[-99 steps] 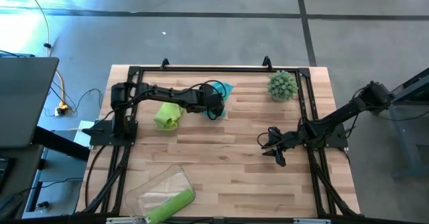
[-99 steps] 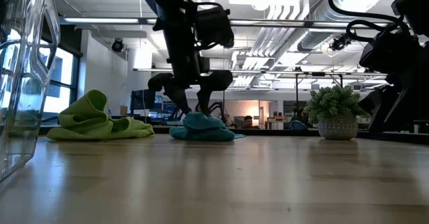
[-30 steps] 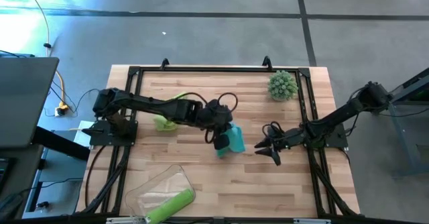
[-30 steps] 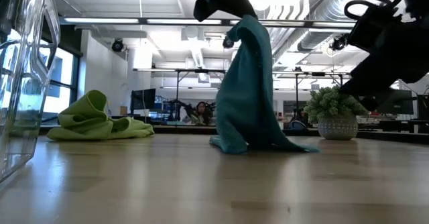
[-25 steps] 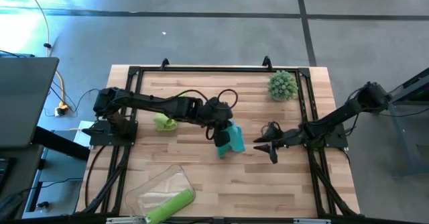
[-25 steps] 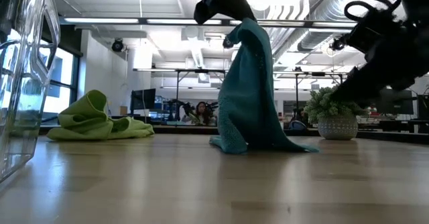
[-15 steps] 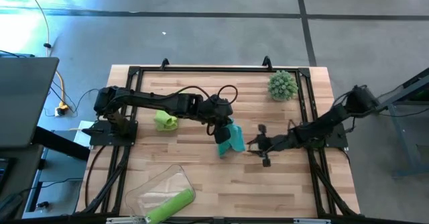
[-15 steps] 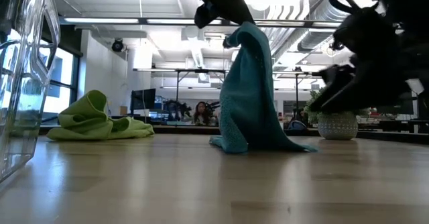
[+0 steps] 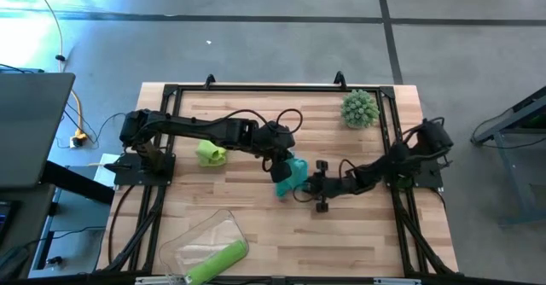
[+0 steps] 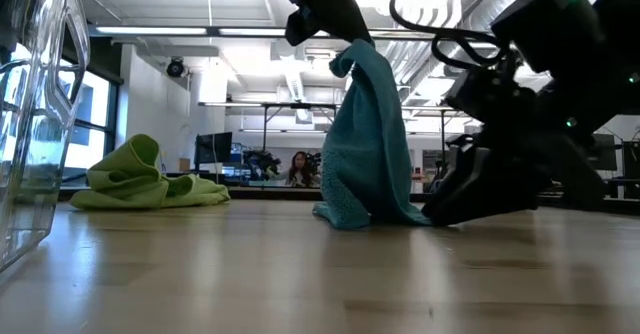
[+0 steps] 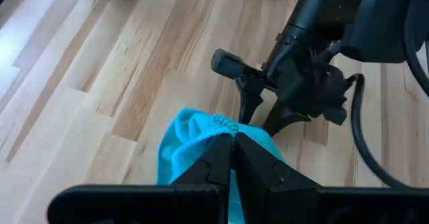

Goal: Roll microfiber towels into tight, uniform cylinder then place into a basket
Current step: Roll the blue microfiber cloth

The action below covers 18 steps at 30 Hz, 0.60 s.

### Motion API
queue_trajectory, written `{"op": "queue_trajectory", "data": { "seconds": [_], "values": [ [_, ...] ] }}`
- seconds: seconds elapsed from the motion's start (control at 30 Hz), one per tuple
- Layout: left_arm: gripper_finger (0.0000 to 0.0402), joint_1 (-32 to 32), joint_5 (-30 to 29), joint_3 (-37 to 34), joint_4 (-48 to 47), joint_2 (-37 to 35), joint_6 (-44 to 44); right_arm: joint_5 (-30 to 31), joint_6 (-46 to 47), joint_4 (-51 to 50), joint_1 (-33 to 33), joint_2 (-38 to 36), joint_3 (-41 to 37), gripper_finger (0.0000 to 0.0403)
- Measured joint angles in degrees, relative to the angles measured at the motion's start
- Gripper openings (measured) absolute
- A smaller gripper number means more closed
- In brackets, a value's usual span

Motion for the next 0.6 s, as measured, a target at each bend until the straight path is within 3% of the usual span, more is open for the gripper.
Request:
{"op": "queue_trajectory", "data": {
  "seconds": [0.17,0.37,0.6],
  "values": [
    [0.0005,-0.18,1.61,0.0,-0.2,0.0,-0.98,-1.7,6.07,-0.91,-0.3,0.66,0.05,0.0106],
    [0.0005,-0.18,1.79,0.0,-1.68,0.0,-1.34,-4.77,10.98,-1.35,-0.16,0.64,0.05,0.0011],
    [0.002,-0.43,1.08,-0.02,-7.92,0.02,-0.05,-11.59,16.42,-3.46,0.86,-4.34,-0.36,0.0002]
  ]
}}
